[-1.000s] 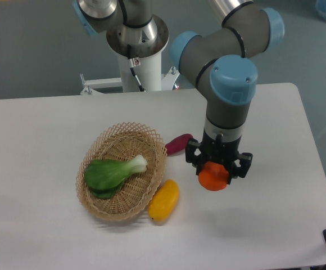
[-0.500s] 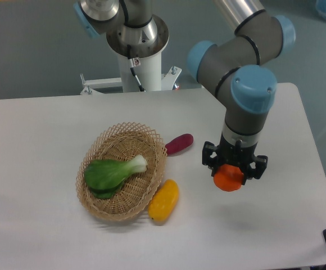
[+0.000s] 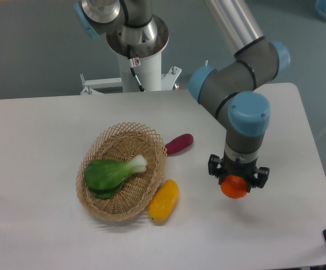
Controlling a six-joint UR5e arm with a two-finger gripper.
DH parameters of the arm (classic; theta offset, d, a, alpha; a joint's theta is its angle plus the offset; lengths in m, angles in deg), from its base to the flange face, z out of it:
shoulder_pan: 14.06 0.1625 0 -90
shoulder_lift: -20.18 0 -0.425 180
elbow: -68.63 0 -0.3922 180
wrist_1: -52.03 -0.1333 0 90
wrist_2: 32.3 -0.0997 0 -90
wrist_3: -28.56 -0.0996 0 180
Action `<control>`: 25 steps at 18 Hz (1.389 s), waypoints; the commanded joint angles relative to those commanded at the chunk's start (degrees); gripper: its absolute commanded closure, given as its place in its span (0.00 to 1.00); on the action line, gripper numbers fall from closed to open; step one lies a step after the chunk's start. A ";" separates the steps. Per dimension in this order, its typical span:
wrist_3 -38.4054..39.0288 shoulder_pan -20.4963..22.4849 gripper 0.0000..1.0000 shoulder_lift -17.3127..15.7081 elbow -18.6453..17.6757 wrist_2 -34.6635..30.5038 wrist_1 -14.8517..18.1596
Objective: Place the orange on the table
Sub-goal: 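Carry the held orange with the gripper away from the basket, then lower the orange toward the table beside the yellow mango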
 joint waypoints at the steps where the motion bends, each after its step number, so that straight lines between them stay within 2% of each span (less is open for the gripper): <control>1: 0.09 -0.35 0.43 0.27 0.00 -0.53 0.00; 9: 0.26 -1.59 0.42 1.50 -1.40 -0.98 0.00; 10: 0.27 -1.68 0.40 1.41 -1.67 -0.98 -0.09; 11: 0.35 -1.59 0.31 1.41 -1.76 -0.98 -0.09; 13: 0.27 -1.59 0.31 1.32 -1.76 -0.98 -0.09; 16: 0.35 -1.59 0.13 1.24 -1.76 -0.98 -0.09; 25: 1.23 -1.68 0.08 0.19 -1.84 -0.98 0.09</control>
